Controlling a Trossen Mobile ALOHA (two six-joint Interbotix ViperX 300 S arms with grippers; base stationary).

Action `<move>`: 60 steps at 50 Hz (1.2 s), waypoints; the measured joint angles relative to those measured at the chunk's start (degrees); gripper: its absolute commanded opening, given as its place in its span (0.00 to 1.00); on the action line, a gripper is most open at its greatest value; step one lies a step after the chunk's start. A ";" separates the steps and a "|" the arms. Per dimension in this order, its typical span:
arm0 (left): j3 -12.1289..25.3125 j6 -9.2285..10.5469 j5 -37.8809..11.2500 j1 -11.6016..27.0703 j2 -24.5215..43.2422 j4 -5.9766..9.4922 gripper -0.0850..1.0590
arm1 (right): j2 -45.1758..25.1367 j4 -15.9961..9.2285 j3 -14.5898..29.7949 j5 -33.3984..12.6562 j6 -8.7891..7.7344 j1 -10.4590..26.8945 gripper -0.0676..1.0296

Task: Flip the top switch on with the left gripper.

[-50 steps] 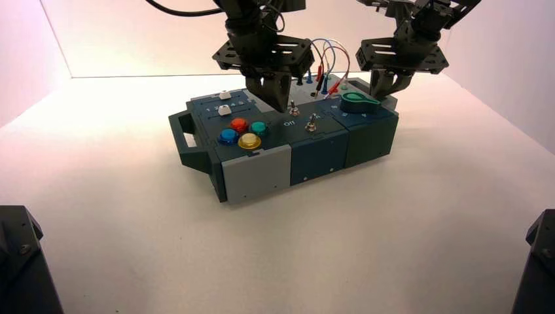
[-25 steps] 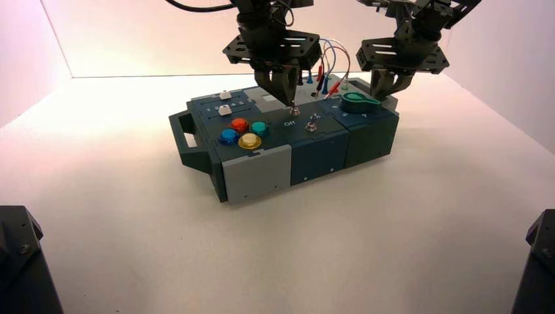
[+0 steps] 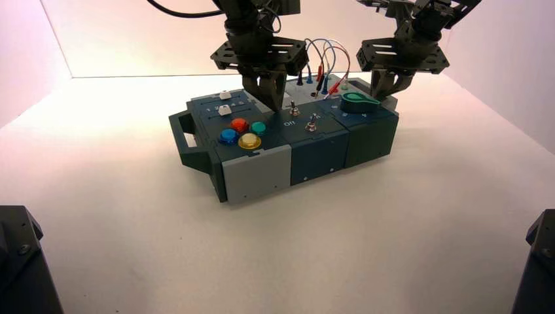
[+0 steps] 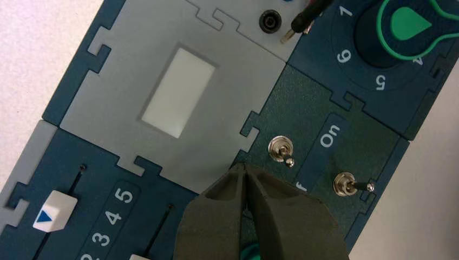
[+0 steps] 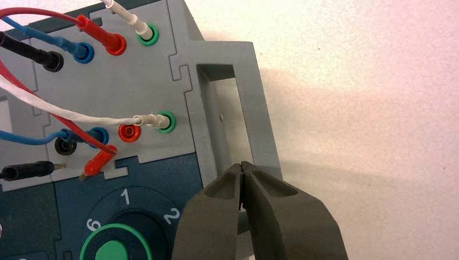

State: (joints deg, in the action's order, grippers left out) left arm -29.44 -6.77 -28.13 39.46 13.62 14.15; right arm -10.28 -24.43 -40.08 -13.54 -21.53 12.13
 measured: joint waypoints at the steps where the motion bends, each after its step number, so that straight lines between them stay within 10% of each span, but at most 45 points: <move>1: 0.00 0.00 0.00 0.00 -0.18 0.09 0.05 | 0.00 0.00 0.00 0.00 0.09 0.00 0.04; 60: 4.22 0.79 -1.14 2.99 1.93 0.97 0.05 | -0.09 0.26 0.00 -0.35 0.00 -0.26 0.04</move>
State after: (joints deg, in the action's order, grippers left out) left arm -25.22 -5.98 -29.27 42.45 15.56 15.12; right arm -10.37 -24.17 -40.08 -13.89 -21.53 11.87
